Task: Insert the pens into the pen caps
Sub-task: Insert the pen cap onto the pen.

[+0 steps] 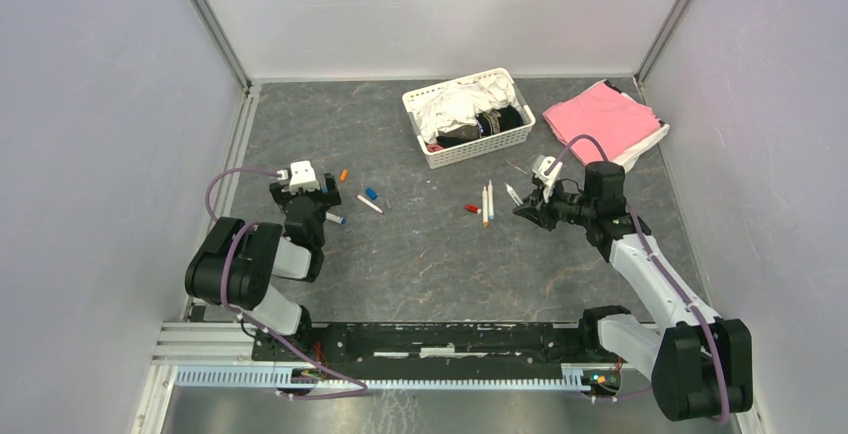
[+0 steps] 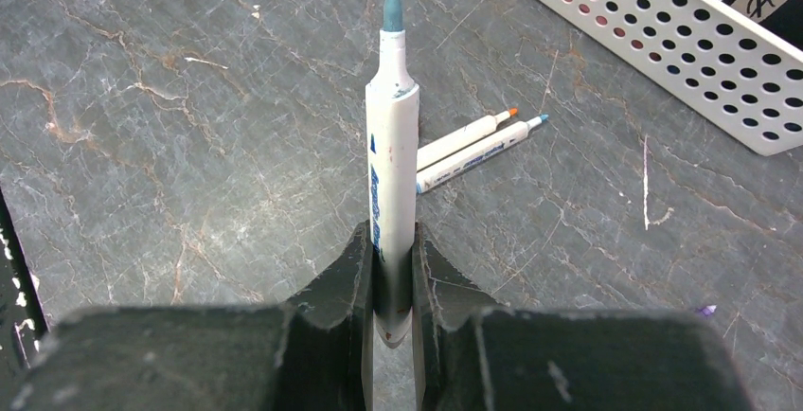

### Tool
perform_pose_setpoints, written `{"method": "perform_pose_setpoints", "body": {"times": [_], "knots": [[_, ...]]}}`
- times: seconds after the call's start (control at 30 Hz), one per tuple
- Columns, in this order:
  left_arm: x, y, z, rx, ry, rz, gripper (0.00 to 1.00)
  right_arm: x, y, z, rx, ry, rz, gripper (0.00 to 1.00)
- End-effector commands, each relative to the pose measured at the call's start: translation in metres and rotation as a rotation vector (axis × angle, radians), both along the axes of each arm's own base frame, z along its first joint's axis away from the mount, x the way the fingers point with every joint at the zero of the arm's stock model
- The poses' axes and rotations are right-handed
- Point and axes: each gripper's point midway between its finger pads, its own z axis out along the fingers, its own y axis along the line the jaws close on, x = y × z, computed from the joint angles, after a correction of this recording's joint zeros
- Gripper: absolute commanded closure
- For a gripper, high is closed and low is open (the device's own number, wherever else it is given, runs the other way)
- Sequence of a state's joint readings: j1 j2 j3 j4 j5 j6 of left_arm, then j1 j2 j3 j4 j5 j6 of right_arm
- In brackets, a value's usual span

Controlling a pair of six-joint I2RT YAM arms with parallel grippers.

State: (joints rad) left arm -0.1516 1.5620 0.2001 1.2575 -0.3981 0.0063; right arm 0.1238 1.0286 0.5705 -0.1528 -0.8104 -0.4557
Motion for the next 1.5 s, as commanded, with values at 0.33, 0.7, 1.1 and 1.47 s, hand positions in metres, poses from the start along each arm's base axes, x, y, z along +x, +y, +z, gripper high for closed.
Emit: {"method": "perform_pose_setpoints", "body": {"times": [0.33,0.7,1.1,1.47], "knots": [[0.0025,0.0030,0.0111,-0.007,-0.039,0.016,0.00,0.0094,0.0013,0.0150,-0.009,-0.052,0.010,1.00],[0.0025,0.0030,0.0114,-0.008,-0.040,0.016,0.00,0.0065,0.0031,0.0192,-0.002,-0.061,0.024,1.00],[0.0025,0.0030,0.0111,-0.008,-0.039,0.016,0.00,0.0039,0.0045,0.0209,-0.011,-0.077,0.028,1.00],[0.0025,0.0031,0.0111,-0.008,-0.039,0.017,0.00,0.0017,0.0062,0.0224,-0.003,-0.071,0.042,1.00]]}}
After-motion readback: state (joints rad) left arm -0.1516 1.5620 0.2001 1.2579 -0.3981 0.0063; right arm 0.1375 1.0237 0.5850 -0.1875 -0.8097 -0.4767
